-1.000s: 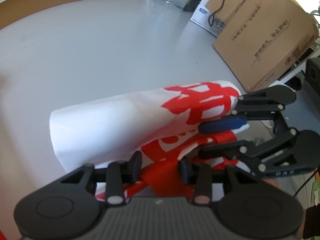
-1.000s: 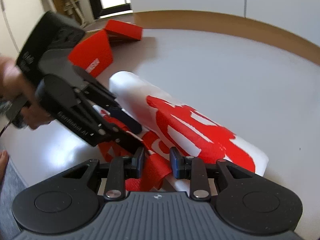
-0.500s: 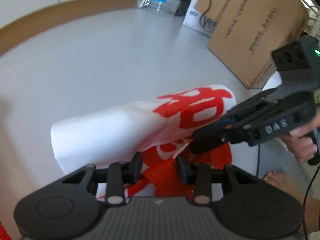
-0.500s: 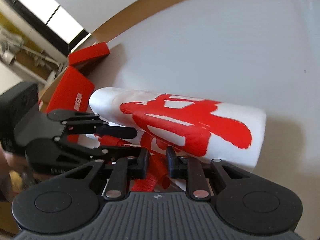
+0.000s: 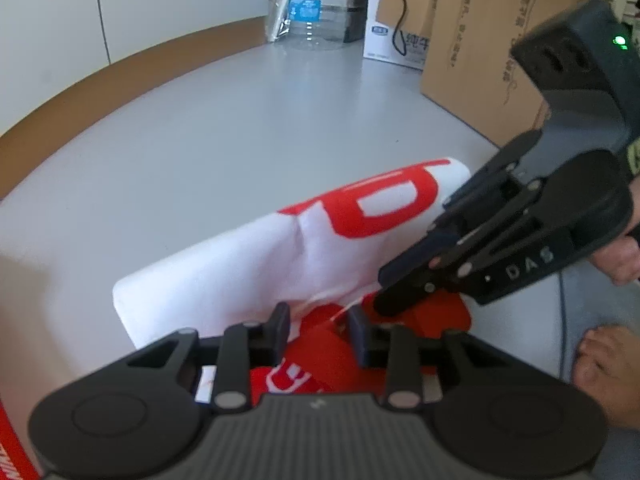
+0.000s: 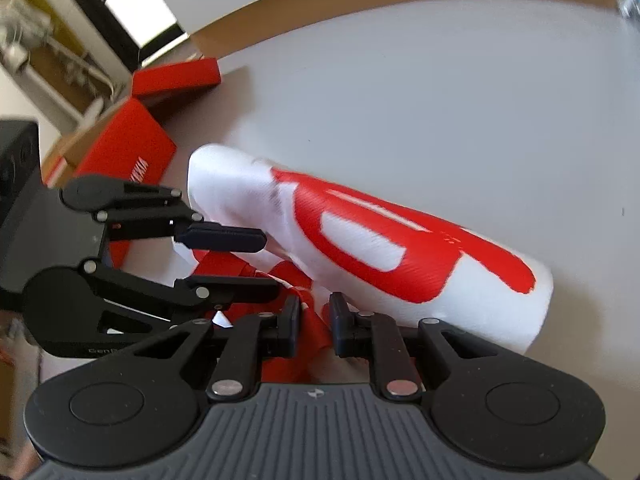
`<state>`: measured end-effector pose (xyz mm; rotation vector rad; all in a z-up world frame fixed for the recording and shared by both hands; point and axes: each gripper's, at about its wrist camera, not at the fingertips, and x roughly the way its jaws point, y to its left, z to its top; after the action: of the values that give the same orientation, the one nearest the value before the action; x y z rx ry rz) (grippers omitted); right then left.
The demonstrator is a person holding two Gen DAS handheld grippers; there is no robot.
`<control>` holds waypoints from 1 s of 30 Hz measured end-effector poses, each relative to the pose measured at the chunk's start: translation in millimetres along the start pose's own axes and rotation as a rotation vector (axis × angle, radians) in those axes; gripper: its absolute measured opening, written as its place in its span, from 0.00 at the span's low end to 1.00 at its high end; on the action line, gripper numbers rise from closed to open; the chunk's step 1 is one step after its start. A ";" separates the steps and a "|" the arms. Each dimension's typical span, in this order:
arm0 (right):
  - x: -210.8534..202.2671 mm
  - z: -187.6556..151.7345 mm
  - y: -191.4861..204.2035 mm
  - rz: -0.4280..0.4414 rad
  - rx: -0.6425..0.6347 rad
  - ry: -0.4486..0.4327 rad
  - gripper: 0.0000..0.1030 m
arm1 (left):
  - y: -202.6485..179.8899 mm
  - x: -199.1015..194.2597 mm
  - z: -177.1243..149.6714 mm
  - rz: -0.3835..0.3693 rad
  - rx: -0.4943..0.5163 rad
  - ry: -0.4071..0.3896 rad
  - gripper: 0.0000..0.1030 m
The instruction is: Fold shopping bag
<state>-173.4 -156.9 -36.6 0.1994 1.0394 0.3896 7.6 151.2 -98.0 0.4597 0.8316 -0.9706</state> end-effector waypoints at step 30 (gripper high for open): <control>-23.8 -22.2 39.6 -0.064 -0.232 -0.043 0.26 | -0.4 -7.0 8.3 0.000 -0.031 -0.005 0.29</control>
<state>-212.0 -130.8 -15.1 -0.0333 0.9480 0.4423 8.5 149.2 -87.4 0.4301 0.8410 -0.9567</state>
